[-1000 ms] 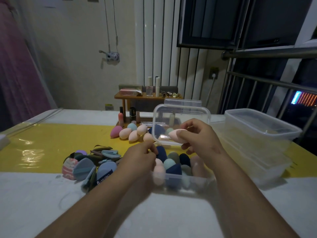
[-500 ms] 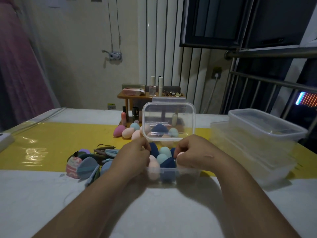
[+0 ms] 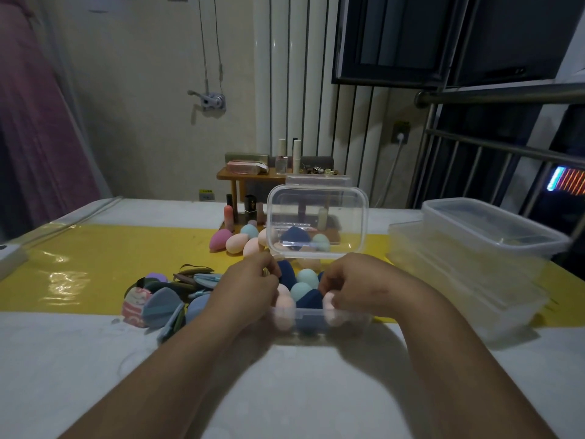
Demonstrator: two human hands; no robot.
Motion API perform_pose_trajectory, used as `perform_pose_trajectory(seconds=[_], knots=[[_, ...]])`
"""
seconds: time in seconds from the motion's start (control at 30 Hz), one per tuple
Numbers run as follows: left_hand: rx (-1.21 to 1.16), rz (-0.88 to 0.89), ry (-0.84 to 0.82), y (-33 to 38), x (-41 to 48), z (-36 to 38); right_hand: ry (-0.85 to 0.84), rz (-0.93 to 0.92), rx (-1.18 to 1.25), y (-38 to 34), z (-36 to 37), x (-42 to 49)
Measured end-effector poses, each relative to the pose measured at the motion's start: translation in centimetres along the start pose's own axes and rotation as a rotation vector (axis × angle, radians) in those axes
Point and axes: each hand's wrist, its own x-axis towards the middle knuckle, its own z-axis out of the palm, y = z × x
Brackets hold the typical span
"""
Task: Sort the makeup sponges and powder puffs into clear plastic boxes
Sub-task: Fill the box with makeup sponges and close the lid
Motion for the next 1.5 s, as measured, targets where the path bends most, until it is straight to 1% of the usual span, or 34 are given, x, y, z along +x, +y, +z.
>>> perform_pose_trajectory(seconds=[0.17,0.23,0.57,0.67,0.77,1.0,1.03,1.13,1.2,1.3,1.37,1.43,1.5], knots=[[-0.012,-0.011,0.002,-0.1,0.1,-0.1,0.048,-0.003,-0.089,0.0,0.5,0.5],[-0.009,-0.013,0.004,-0.1,0.1,0.0,0.043,0.006,-0.109,-0.2,0.6,0.4],[-0.021,-0.006,0.005,-0.1,0.0,0.0,0.052,0.013,-0.11,-0.1,0.5,0.4],[-0.024,-0.009,-0.003,-0.1,0.0,0.0,0.008,0.0,-0.186,-0.4,0.1,0.2],[-0.018,-0.01,-0.011,0.0,-0.1,-0.1,-0.011,-0.011,-0.195,-0.7,-0.2,0.0],[0.039,-0.01,0.002,0.0,0.1,-0.3,0.069,-0.049,-0.094,-0.1,-0.1,-0.2],[0.046,-0.015,0.0,0.0,0.1,-0.4,0.079,-0.064,-0.05,0.0,-0.2,-0.2],[0.052,-0.039,-0.004,-0.3,0.3,-0.6,0.118,-0.095,0.201,0.2,-0.3,-0.4],[0.052,-0.05,0.0,-0.5,0.4,-0.9,0.134,-0.117,0.288,0.2,-0.3,-0.4],[0.091,-0.055,-0.01,-0.8,0.6,-1.2,0.238,-0.148,0.385,0.1,-0.1,0.0],[0.159,-0.048,-0.016,-0.8,0.7,-1.3,0.373,-0.151,0.436,0.4,-0.1,0.3],[0.222,-0.037,-0.001,-0.8,0.7,-1.5,0.515,-0.136,0.435,0.7,-0.1,0.5],[0.28,-0.033,0.025,-1.0,0.6,-1.9,0.617,-0.095,0.44,1.3,0.0,0.9]])
